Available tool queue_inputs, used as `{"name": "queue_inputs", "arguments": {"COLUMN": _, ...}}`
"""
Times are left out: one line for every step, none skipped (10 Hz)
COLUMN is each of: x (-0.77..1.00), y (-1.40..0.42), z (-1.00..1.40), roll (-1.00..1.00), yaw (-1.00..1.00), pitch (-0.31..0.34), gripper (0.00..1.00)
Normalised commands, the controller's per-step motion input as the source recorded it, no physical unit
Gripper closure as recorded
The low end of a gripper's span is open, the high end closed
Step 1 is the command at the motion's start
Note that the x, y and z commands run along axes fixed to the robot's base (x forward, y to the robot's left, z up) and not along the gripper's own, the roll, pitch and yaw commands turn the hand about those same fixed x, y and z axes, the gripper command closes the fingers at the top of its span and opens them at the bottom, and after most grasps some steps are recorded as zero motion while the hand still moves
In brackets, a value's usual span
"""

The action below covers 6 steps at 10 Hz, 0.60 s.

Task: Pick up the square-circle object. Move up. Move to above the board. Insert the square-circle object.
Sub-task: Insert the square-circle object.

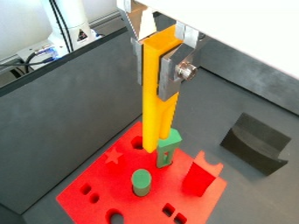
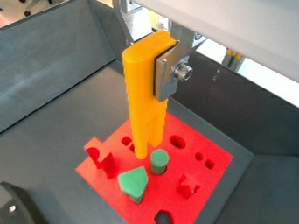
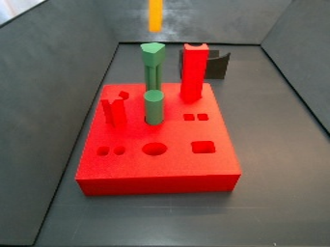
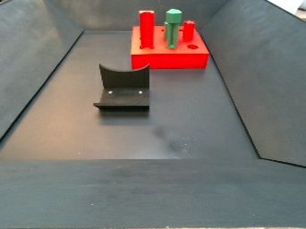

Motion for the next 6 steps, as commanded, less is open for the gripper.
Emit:
{"name": "queue_inputs", "arguments": {"x": 0.0, "y": -0.01, "z": -0.07, "roll": 0.0, "yaw": -0.15, "pitch": 0.0, "gripper": 1.0}}
{"name": "queue_inputs", "arguments": {"x": 0.0, "y": -0.2, "z": -0.08, "roll": 0.04, "yaw": -0.77, "pitch": 0.0, "gripper": 1.0}}
{"name": "queue_inputs", "arguments": {"x": 0.01, "y": -0.25, "z": -0.14, "roll": 0.0, "yaw": -0.9, "pitch": 0.0, "gripper": 1.0}}
{"name": "queue_inputs", "arguments": {"x": 0.03, "y": -0.28, "z": -0.22, "roll": 0.0, "yaw": -0.88, "pitch": -0.013, "gripper": 1.0}}
{"name": "queue_inputs", "arguments": {"x": 0.03, "y": -0.29, "z": -0.23, "roll": 0.0, "yaw": -0.88, "pitch": -0.014, "gripper": 1.0}}
{"name": "queue_inputs", "arguments": {"x": 0.02, "y": -0.29, "z": -0.19, "roll": 0.0, "yaw": -0.9, "pitch": 0.0, "gripper": 1.0}}
